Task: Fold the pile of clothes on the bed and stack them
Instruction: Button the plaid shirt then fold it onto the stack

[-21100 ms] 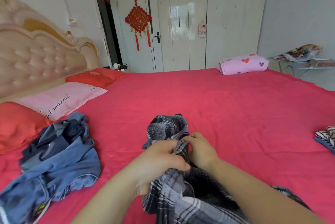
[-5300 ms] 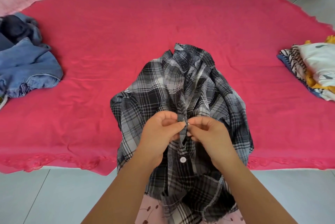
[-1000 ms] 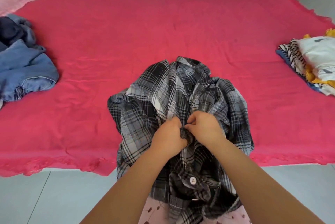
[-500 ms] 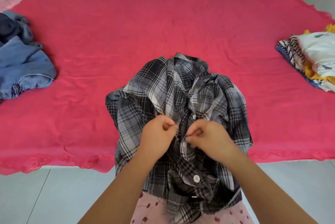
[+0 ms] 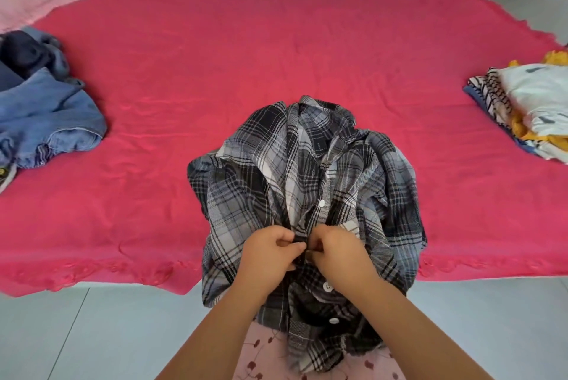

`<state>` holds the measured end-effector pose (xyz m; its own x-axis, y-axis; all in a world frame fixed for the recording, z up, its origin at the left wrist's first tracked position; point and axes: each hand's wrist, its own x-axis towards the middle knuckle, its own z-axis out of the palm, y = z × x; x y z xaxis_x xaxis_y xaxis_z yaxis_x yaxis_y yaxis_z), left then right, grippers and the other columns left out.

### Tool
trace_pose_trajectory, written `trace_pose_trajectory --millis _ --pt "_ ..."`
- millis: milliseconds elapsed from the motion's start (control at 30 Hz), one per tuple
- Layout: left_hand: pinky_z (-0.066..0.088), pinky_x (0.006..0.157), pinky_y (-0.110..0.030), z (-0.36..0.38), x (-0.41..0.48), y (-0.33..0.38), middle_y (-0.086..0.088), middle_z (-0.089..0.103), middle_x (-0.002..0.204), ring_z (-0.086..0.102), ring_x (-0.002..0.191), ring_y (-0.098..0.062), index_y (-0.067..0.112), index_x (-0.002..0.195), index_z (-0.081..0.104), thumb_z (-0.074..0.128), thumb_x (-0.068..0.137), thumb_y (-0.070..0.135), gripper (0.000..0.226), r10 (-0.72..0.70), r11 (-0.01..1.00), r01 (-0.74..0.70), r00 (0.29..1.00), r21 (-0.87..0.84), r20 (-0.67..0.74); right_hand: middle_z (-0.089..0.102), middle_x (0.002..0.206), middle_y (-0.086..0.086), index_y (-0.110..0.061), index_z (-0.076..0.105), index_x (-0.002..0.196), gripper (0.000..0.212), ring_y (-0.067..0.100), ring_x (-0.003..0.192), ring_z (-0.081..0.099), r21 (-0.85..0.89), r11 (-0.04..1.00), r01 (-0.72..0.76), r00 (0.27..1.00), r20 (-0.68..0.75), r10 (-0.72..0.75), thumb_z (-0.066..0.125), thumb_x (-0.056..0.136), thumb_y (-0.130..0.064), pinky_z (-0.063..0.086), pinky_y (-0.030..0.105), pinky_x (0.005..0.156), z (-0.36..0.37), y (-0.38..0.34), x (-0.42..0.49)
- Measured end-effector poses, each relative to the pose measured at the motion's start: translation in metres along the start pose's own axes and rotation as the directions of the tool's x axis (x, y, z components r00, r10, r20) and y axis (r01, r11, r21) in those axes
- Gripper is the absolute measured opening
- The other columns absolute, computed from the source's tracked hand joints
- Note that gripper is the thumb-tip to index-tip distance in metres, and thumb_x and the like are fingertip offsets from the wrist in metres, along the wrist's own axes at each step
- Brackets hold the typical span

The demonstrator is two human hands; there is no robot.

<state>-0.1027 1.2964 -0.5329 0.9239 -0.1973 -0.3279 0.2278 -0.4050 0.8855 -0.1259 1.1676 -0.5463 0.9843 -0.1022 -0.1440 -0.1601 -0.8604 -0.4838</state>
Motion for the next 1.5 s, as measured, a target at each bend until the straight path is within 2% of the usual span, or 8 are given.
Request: trace_pose_trajectory --millis 100,333,500,633,833,1100,1300,1500 --pt "0.058 0.07 -0.026 -0.001 -0.005 0.002 0.002 0.06 0.08 0.061 0.07 -0.006 0.013 0.09 0.062 0.071 0.081 0.013 0.013 0.004 0.998 -0.007 0.999 -0.067 -0.054 0.062 0.071 -0.008 -0.023 0.059 0.074 0.012 0.004 0.066 0.056 0.25 0.967 -0.053 0.997 -0.047 0.067 0.066 0.082 -0.018 0.045 0.013 0.062 -0.013 -0.001 -0.006" --pt "0.056 0.063 -0.019 -0.003 -0.018 0.022 0.004 0.065 0.083 0.064 0.074 -0.006 0.023 0.082 0.062 0.073 0.079 0.016 0.013 0.134 0.982 -0.141 0.989 -0.122 -0.063 0.067 0.062 -0.001 -0.013 0.065 0.078 0.006 0.008 0.062 0.064 0.752 0.643 -0.143 0.984 0.041 0.171 0.069 0.081 -0.009 0.044 0.013 0.055 -0.044 -0.005 -0.025" --pt "0.052 0.061 -0.018 -0.008 -0.022 0.033 0.003 0.059 0.077 0.058 0.065 -0.004 0.021 0.085 0.064 0.069 0.082 0.018 0.006 0.094 0.952 -0.093 0.996 -0.291 -0.009 0.066 0.063 0.0 -0.011 0.065 0.079 0.006 0.005 0.058 0.062 0.769 0.622 -0.145 0.981 0.032 0.189 0.069 0.081 -0.007 0.041 0.007 0.051 -0.052 -0.008 -0.03" --pt "0.052 0.058 -0.018 -0.014 -0.023 0.034 0.001 0.062 0.074 0.06 0.054 -0.001 0.021 0.087 0.064 0.07 0.082 0.015 0.01 0.086 0.967 -0.067 0.994 -0.247 0.069 0.066 0.062 -0.004 -0.015 0.066 0.078 0.007 0.005 0.061 0.062 0.792 0.593 -0.144 0.981 0.033 0.193 0.069 0.08 -0.01 0.042 0.008 0.052 -0.056 -0.01 -0.032" --pt "0.055 0.071 -0.023 -0.02 -0.025 0.026 -0.009 0.068 0.093 0.067 0.078 -0.015 0.011 0.105 0.063 0.07 0.076 -0.002 0.032 0.028 0.993 -0.009 0.986 -0.116 0.166 0.065 0.062 -0.003 -0.014 0.066 0.078 0.008 0.003 0.058 0.062 0.795 0.593 -0.13 0.985 0.037 0.167 0.069 0.08 -0.007 0.042 0.008 0.051 -0.059 -0.014 -0.034" --pt "0.055 0.07 -0.021 -0.018 -0.031 0.038 0.0 0.065 0.09 0.066 0.081 -0.011 0.024 0.095 0.058 0.066 0.081 -0.001 0.029 0.061 0.941 -0.033 0.995 -0.337 0.073 0.066 0.065 0.0 -0.016 0.067 0.077 0.009 0.007 0.062 0.061 0.745 0.663 -0.071 0.992 -0.017 0.125 0.068 0.081 -0.008 0.043 0.011 0.058 -0.062 -0.017 -0.036" --pt "0.053 0.076 -0.022 -0.013 -0.032 0.041 0.004 0.067 0.092 0.064 0.085 -0.01 0.033 0.091 0.057 0.067 0.081 0.004 0.032 0.17 0.962 -0.177 0.984 -0.207 -0.05 0.065 0.061 -0.001 -0.014 0.069 0.078 0.007 0.003 0.057 0.059 0.773 0.632 -0.052 0.994 -0.022 0.11 0.068 0.081 -0.007 0.041 0.008 0.053 -0.065 -0.02 -0.036" --pt "0.039 0.068 0.0 -0.009 -0.038 0.043 0.014 0.066 0.085 0.054 0.077 0.015 0.033 0.093 0.058 0.066 0.081 0.005 0.031 0.306 0.95 -0.311 0.945 -0.028 -0.115 0.066 0.06 0.001 -0.011 0.069 0.078 0.007 0.005 0.057 0.061 0.796 0.6 -0.085 0.991 0.006 0.133 0.068 0.08 -0.004 0.042 0.01 0.051 -0.065 -0.021 -0.037"
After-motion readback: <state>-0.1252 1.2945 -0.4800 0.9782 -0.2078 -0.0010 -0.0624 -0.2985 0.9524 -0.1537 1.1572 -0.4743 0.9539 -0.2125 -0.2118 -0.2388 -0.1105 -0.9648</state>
